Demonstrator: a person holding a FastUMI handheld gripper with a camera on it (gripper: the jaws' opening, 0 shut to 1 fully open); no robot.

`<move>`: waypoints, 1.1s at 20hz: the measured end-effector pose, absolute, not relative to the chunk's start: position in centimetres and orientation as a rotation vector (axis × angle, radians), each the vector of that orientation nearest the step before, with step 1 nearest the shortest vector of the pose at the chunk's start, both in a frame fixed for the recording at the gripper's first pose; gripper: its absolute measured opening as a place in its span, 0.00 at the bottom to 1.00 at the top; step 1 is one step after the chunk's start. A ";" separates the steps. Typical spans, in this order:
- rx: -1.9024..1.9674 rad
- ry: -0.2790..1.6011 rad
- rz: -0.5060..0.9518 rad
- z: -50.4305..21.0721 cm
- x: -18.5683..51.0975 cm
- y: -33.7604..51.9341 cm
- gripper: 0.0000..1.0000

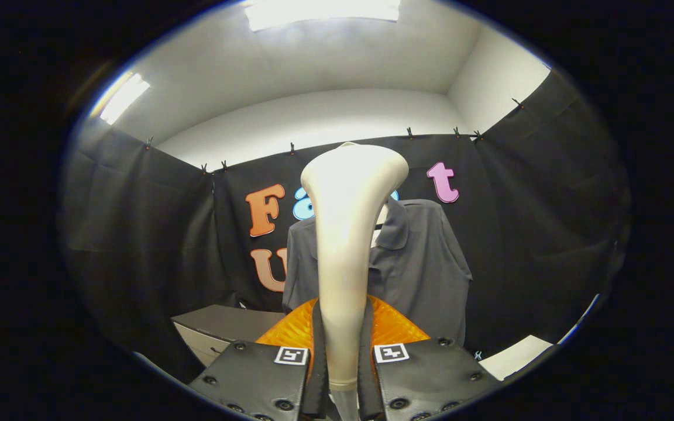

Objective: Iron the clothes twice with a garment steamer, once on the left side and once on the right side.

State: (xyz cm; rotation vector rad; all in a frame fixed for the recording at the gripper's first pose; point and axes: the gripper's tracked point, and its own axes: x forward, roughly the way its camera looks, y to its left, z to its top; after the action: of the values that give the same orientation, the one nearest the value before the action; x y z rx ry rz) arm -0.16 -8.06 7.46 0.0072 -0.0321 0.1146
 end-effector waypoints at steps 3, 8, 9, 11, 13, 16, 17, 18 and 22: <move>0.008 -0.032 0.125 7.4 0.2 -8.2 0.27; -0.005 -0.018 0.145 6.9 0.6 -8.1 0.27; -0.006 -0.019 0.148 7.0 0.6 -8.1 0.27; -0.008 -0.017 0.152 6.9 0.8 -8.2 0.28; -0.016 -0.021 0.148 7.0 1.2 -8.6 0.27; -0.009 -0.024 0.155 7.2 1.4 -8.6 0.27; -0.009 -0.032 0.152 7.5 1.8 -8.7 0.27; -0.012 -0.032 0.154 7.4 2.0 -8.8 0.27; -0.020 -0.022 0.158 7.0 2.6 -8.6 0.27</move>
State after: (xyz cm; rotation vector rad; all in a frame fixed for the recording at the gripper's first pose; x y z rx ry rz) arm 2.57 -8.62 7.04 -0.0200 -0.0217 0.1581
